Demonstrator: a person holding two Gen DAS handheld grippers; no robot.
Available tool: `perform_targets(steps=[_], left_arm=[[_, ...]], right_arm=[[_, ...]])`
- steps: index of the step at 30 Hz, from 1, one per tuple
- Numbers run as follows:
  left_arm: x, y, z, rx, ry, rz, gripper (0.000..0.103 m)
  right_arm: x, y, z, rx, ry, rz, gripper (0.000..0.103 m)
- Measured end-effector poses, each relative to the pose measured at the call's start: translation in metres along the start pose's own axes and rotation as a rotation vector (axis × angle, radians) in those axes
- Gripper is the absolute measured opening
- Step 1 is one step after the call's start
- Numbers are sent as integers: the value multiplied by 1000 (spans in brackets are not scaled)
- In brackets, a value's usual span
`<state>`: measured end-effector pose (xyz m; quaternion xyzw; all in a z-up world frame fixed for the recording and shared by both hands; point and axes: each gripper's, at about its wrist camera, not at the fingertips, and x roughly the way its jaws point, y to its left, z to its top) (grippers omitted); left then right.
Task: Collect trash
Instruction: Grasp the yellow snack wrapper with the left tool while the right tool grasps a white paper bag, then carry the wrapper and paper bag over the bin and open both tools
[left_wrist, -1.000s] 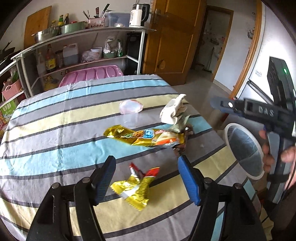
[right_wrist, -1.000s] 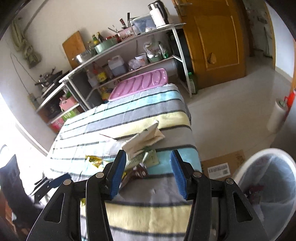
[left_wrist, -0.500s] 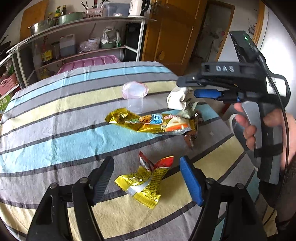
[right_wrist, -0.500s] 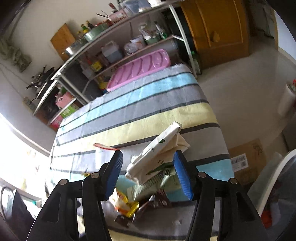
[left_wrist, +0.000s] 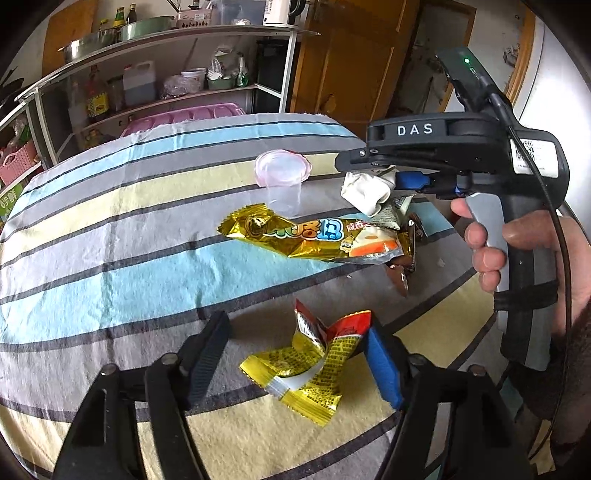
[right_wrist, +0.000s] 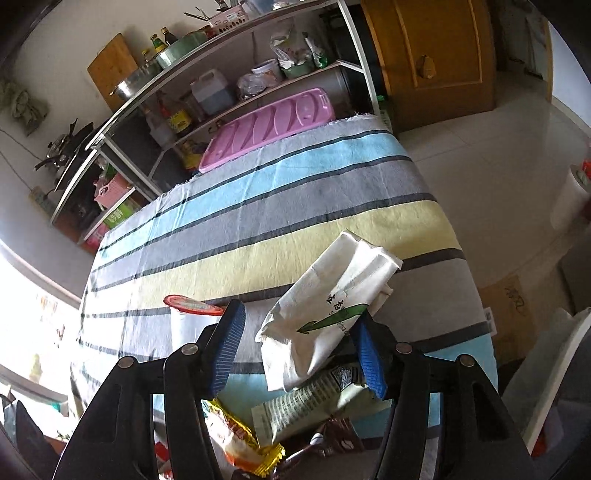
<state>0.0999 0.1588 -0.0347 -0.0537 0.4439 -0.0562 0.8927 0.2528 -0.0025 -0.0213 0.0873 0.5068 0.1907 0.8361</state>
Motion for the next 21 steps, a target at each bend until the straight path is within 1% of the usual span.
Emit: perform_targets(steps=[1, 2, 6, 7, 8, 9, 14, 16, 17, 18, 21], left_arm=[[0, 0, 0, 1, -1, 3, 63], [-1, 1, 0, -4, -3, 1, 57], [-1, 1, 0, 1, -1, -3, 47], [-1, 0, 0, 5, -1, -3, 42], [-2, 0, -1, 6, -1, -3, 38], [-2, 0, -1, 5, -1, -2, 38], [-3, 0, -1, -2, -4, -1, 32], [-4, 1, -1, -8, -7, 6, 32], [-5, 1, -1, -9, -7, 5, 32], [-6, 1, -1, -11, -10, 7, 32], [-10, 1, 1, -21, -26, 7, 32]], right_arm=[[0, 1, 0, -11, -4, -12, 51], [1, 2, 0, -18, -5, -18, 43], [1, 1, -2, -3, -5, 13, 37], [0, 1, -2, -3, -9, 15, 36], [0, 1, -2, -5, -11, 18, 30], [-1, 2, -2, -11, -15, 22, 20], [-2, 3, -2, -25, -18, 31, 19], [-3, 3, -2, -25, -25, 37, 18], [-4, 3, -2, -30, -31, 41, 11], [-5, 4, -2, -36, -34, 52, 10], [-9, 10, -2, -71, -43, 47, 8]])
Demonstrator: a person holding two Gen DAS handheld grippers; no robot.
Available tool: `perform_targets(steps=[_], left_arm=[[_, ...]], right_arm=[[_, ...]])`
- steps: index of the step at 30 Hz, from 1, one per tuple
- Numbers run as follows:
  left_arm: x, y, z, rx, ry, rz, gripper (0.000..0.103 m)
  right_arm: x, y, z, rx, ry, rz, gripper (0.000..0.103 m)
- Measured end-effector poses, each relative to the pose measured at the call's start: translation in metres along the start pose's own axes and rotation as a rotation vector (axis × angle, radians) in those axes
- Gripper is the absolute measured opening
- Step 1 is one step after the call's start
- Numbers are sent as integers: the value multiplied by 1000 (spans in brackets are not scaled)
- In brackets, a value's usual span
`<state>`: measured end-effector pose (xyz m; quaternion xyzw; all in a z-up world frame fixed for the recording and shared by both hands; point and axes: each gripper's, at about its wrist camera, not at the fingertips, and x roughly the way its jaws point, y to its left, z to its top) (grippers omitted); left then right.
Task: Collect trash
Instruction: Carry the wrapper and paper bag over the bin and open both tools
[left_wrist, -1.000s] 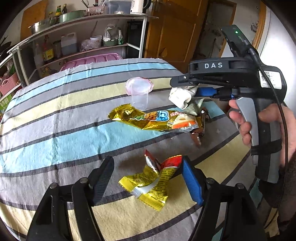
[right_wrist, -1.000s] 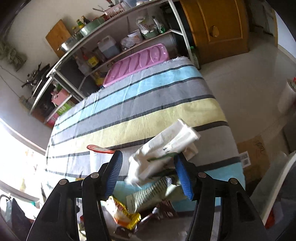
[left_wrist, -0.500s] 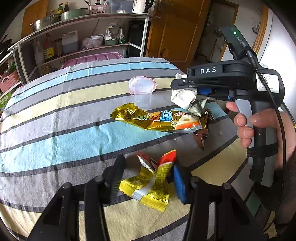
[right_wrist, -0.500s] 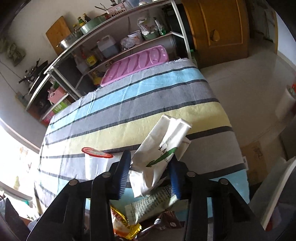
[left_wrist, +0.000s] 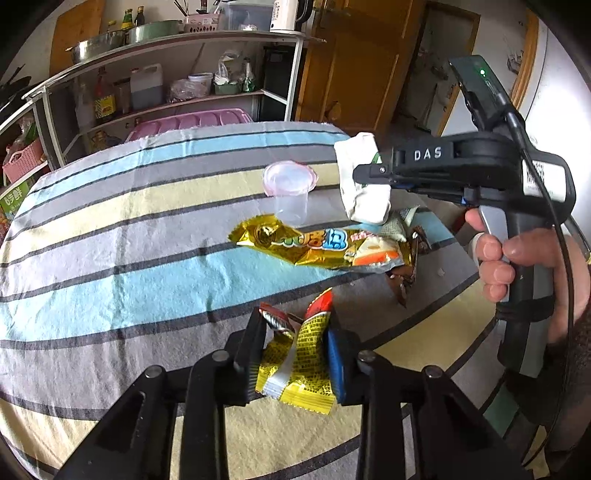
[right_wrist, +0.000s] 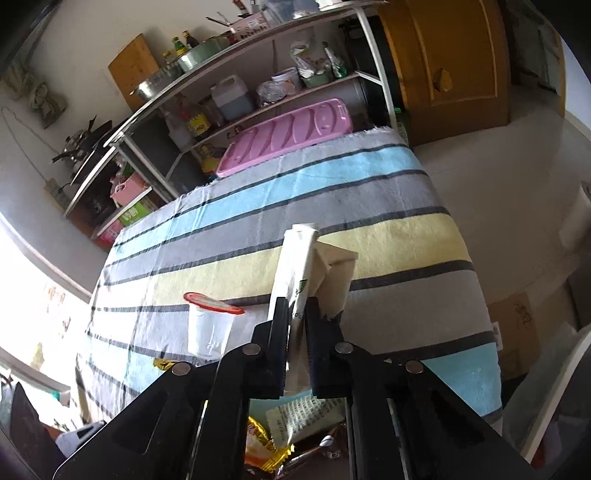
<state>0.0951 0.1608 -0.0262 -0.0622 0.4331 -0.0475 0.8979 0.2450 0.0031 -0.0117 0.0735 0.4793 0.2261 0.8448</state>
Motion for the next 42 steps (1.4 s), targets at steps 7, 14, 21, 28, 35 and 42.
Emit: perform_targets(steps=[7, 14, 21, 28, 35, 42], left_arm=[[-9, 3, 5, -23, -25, 6, 32], [-21, 0, 13, -19, -64, 6, 32], [-32, -11, 21, -8, -97, -10, 32], [-39, -40, 21, 37, -113, -47, 32], [-46, -62, 14, 70, -123, -73, 32], [-50, -81, 5, 100, -126, -89, 32]], right_arm=[[-8, 4, -4, -13, -26, 20, 7], [-33, 7, -9, -20, -61, 33, 7], [-77, 9, -28, -34, -106, 33, 7], [-114, -8, -61, 15, -145, 24, 7], [-149, -20, -94, 42, -189, -15, 7], [-171, -29, -121, 68, -203, -42, 7]])
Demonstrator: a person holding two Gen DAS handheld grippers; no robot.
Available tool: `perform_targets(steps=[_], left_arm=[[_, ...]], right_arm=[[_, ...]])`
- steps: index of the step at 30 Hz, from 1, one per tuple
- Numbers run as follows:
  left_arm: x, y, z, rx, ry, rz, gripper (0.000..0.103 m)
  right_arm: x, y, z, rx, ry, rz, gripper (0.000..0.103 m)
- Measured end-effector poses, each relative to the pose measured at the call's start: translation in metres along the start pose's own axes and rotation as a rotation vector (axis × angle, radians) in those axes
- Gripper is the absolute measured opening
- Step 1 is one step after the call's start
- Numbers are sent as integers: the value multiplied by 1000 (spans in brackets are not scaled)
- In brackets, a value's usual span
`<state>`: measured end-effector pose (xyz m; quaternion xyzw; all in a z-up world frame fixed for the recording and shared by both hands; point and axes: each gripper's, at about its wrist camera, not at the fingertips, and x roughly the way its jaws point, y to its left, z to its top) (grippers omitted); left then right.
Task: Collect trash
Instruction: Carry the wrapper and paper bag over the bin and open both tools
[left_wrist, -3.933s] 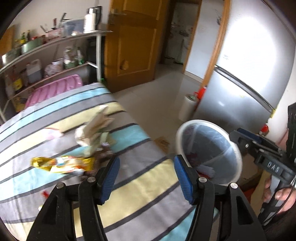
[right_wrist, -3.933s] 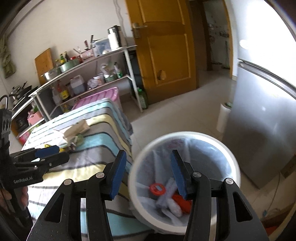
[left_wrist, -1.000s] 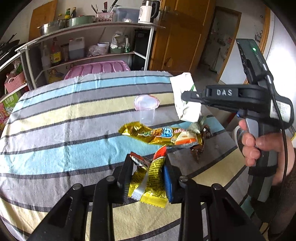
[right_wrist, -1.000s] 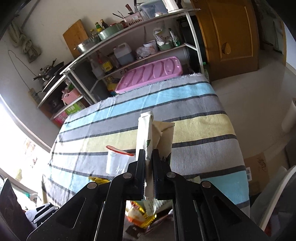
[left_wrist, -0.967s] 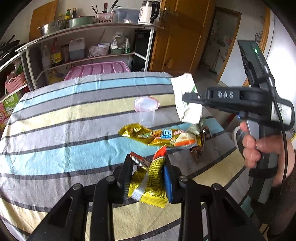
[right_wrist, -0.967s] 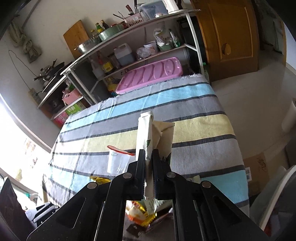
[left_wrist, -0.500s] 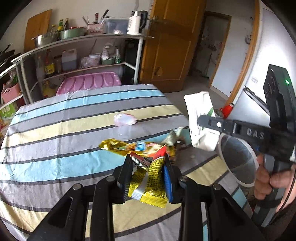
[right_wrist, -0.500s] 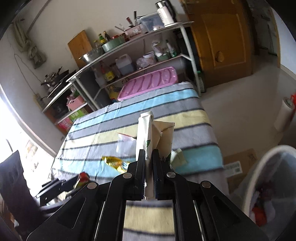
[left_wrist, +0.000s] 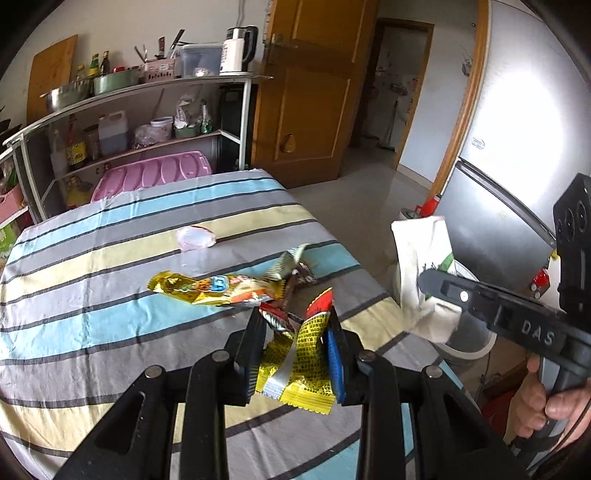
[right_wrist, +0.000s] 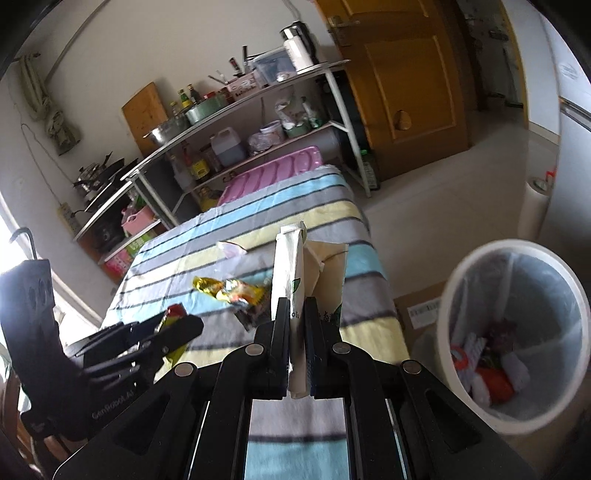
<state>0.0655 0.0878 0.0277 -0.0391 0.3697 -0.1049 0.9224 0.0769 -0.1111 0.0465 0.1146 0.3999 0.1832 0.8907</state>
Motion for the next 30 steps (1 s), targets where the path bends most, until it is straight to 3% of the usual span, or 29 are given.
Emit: perform_targets(steps=[9, 30], left_arm=[[9, -40, 1, 67, 16, -55, 32], [63, -169, 26, 256, 69, -218, 32]], right_arm=[[-33, -32, -21, 74, -33, -77, 7], [-97, -138, -32, 264, -103, -245, 7]])
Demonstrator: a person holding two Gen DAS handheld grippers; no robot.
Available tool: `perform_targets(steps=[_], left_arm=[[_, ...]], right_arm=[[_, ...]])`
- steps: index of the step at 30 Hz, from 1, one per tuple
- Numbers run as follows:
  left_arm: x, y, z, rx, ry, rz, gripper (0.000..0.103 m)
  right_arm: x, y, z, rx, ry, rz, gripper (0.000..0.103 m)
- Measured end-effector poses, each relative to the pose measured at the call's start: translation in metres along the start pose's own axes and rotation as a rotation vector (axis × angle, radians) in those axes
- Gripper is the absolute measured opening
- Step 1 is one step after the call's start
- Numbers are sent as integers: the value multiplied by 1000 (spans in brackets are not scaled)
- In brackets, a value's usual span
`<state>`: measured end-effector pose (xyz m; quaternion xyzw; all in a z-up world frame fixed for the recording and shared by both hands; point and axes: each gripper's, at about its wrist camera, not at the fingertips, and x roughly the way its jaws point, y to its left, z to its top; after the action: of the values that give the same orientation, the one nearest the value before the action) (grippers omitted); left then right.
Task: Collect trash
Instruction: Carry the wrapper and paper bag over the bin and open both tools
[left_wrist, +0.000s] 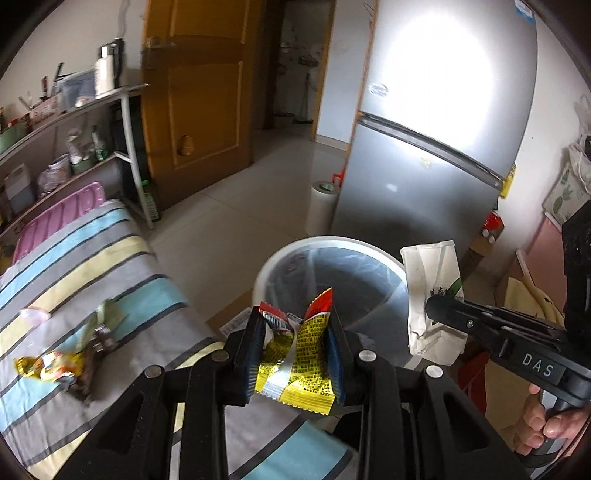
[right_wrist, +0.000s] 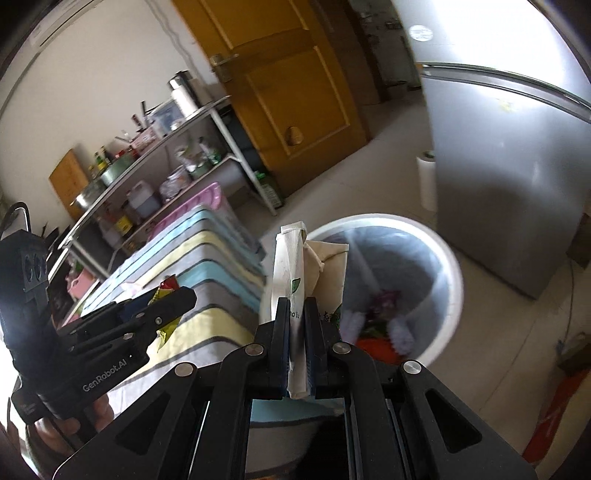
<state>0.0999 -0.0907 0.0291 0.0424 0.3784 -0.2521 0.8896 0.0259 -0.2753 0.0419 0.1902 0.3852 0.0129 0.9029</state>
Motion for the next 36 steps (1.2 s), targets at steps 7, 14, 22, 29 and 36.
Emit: perform_targets(steps=[7, 14, 22, 29, 36], left_arm=[[35, -21, 7, 30, 55, -35, 33], [69, -31, 9, 43, 124, -29, 33], [94, -30, 7, 40, 177, -11, 47], [97, -23, 8, 13, 190, -17, 61], [85, -14, 9, -15, 171, -18, 62]], right_arm=[[8, -29, 4, 39, 18, -51, 7], [32, -51, 6, 62, 67, -86, 7], [55, -65, 7, 57, 108, -117, 8], [64, -67, 8, 54, 133, -129, 10], [62, -61, 6, 53, 127, -130, 28]])
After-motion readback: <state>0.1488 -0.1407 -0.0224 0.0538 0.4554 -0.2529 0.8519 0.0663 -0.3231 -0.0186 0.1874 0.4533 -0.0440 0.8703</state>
